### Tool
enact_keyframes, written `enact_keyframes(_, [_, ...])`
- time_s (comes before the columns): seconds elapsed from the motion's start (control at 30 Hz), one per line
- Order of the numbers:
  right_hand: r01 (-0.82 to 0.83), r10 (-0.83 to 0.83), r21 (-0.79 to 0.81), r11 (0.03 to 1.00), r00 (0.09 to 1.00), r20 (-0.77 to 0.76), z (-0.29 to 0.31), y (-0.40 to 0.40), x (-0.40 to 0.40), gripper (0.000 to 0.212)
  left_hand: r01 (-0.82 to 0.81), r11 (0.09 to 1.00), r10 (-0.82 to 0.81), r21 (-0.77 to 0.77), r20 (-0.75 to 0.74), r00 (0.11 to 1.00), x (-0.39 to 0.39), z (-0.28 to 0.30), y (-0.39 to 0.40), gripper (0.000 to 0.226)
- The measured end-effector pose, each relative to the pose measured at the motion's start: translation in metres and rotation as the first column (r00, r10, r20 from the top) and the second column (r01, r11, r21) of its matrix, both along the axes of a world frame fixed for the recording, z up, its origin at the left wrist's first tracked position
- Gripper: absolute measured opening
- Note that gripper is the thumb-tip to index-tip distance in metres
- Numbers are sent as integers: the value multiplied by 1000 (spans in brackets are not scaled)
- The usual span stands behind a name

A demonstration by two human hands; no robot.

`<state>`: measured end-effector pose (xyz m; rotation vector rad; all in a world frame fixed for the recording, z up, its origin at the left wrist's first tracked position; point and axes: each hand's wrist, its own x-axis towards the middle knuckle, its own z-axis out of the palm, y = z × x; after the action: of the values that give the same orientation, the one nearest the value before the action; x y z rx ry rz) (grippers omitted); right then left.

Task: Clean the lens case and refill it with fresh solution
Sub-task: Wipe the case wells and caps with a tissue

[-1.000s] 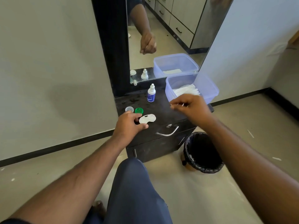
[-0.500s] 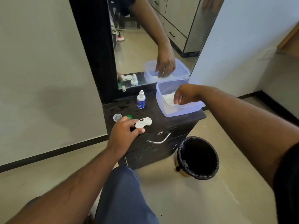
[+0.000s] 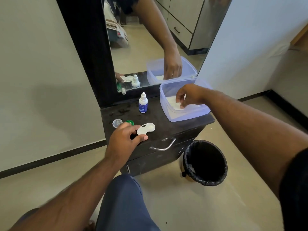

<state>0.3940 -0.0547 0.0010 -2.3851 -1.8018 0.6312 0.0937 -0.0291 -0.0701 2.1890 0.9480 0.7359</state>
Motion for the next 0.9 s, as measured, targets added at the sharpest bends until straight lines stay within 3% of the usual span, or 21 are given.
enact_keyframes(0.3, [96,-90,95,991,994,-63,12,-6,2,8,0,1000,0,-8,14,1000,-2,0,0,36])
enact_keyframes(0.4, [283,-196,272,920,932,-306,32,-20,2,2,-7,1000,7,-9,30,1000,-3,1,-1,36])
enact_keyframes(0.47, [503,-218,388,772,783,-583,43,-31,-1,11,-4,1000,4,-6,41,999,-4,2,-1,36])
enact_keyframes(0.57, [774,-105,282,567,408,-907,56,-46,-20,11,3,1000,-2,-22,63,998,-7,5,-2,36])
enact_keyframes(0.63, [858,81,129,497,102,-992,61,-58,-42,7,9,999,-4,-53,91,996,-10,9,-3,36])
enact_keyframes(0.7, [874,247,3,486,-134,-960,62,-67,-67,13,4,993,11,-118,128,992,-15,15,-5,35])
enact_keyframes(0.8, [804,333,-42,593,-292,-897,51,-76,-118,27,-12,974,59,-225,202,978,-27,23,-14,33])
enact_keyframes(0.9, [767,202,-123,630,-315,-927,25,-76,-173,67,-48,953,132,-300,265,955,-53,26,-27,35])
